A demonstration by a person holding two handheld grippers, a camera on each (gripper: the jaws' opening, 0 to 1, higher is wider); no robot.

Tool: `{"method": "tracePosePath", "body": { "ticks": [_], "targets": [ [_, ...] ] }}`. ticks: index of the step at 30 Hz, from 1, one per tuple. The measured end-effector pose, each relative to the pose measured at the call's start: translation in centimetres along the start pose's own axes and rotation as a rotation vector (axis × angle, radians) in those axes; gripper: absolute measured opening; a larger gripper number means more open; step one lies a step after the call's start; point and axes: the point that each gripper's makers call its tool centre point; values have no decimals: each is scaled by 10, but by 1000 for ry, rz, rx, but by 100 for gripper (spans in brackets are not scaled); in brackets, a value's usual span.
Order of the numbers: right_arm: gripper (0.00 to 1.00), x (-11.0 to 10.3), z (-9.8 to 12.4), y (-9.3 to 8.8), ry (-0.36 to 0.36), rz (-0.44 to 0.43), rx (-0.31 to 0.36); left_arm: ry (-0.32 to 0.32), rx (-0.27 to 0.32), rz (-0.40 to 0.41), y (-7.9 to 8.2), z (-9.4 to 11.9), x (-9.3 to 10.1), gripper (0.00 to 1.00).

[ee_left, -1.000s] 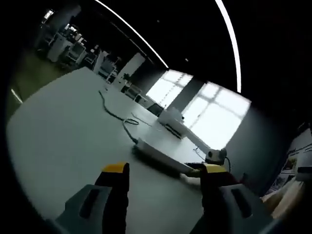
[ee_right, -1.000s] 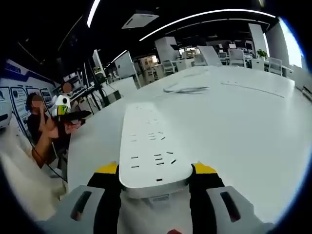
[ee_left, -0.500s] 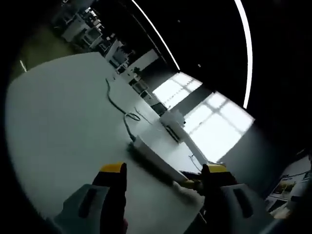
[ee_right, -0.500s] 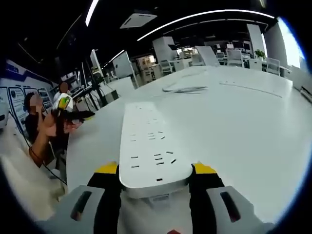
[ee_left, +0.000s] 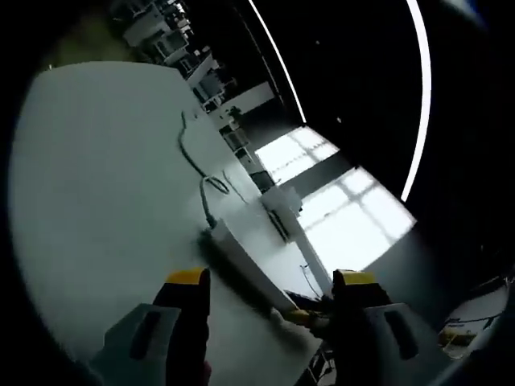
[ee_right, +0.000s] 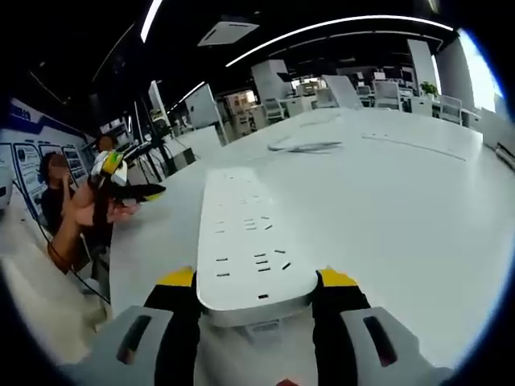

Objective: Pick up the power strip scattered on the table, fix it on the side mounting bracket of the table, and press the switch

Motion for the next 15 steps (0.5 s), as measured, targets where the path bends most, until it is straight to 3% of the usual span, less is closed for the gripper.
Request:
{"method": "tracePosePath", "body": {
  "ticks": [9,15],
  "targets": [
    [51,0,0,0,-2,6,-5,-5,33,102,-3,-15,-7,62],
    [51,1,0,0,-1,2,-5,10,42,155,-4,-25,-11,67]
  ]
}}
Point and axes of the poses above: the point that each gripper's makers call its tool centre point, and the gripper's own axes: z roughly backward along the fingers, x roughly to its right, y roughly out of its top, and after that the axes turned 14 degrees about -y, right-handed
